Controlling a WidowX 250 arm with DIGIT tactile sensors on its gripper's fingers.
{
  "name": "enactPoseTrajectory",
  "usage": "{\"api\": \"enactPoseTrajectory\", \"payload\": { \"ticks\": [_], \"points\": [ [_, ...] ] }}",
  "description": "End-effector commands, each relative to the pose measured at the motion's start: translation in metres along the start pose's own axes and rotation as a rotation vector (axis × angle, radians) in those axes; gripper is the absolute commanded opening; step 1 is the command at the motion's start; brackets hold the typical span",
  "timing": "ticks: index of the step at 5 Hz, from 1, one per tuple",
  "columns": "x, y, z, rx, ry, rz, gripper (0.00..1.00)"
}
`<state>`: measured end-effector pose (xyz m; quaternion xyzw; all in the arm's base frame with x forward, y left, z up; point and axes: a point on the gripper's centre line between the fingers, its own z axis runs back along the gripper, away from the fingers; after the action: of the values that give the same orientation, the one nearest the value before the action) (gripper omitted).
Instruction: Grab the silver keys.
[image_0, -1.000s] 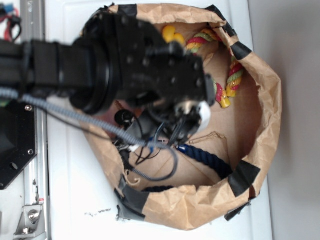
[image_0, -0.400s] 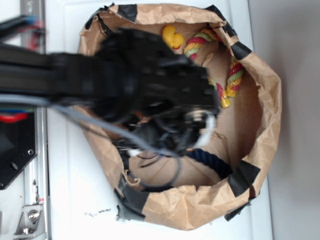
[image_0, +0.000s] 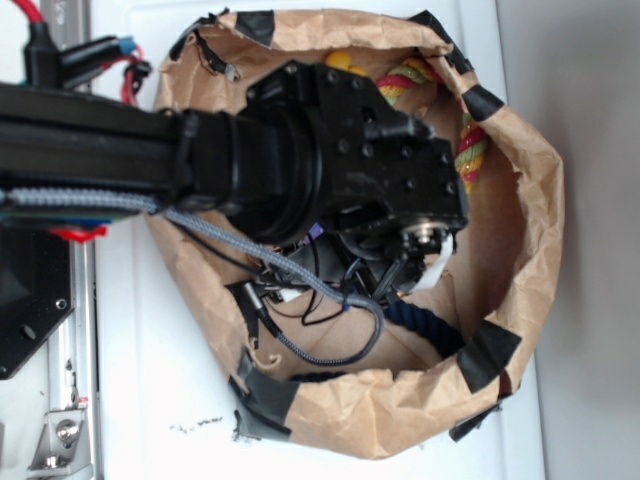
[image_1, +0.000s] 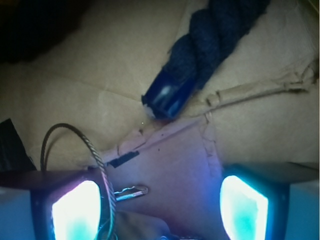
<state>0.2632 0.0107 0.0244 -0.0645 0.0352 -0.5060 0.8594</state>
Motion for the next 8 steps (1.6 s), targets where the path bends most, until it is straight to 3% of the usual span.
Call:
{"api": "enactPoseTrajectory", "payload": {
  "ticks": [1,2,3,8],
  "points": [
    [-0.022,-0.02,0.01,0.029,0.01,-0.103,1.0],
    [-0.031,-0.024,0.004,0.044,0.002,-0.101,0.35],
    [-0.03,-0.023,0.003,0.051,-0.014,-0.076,0.0],
    [-0.024,-0.019,0.014,0.073,-0.052,-0.019,0.0]
  ]
}}
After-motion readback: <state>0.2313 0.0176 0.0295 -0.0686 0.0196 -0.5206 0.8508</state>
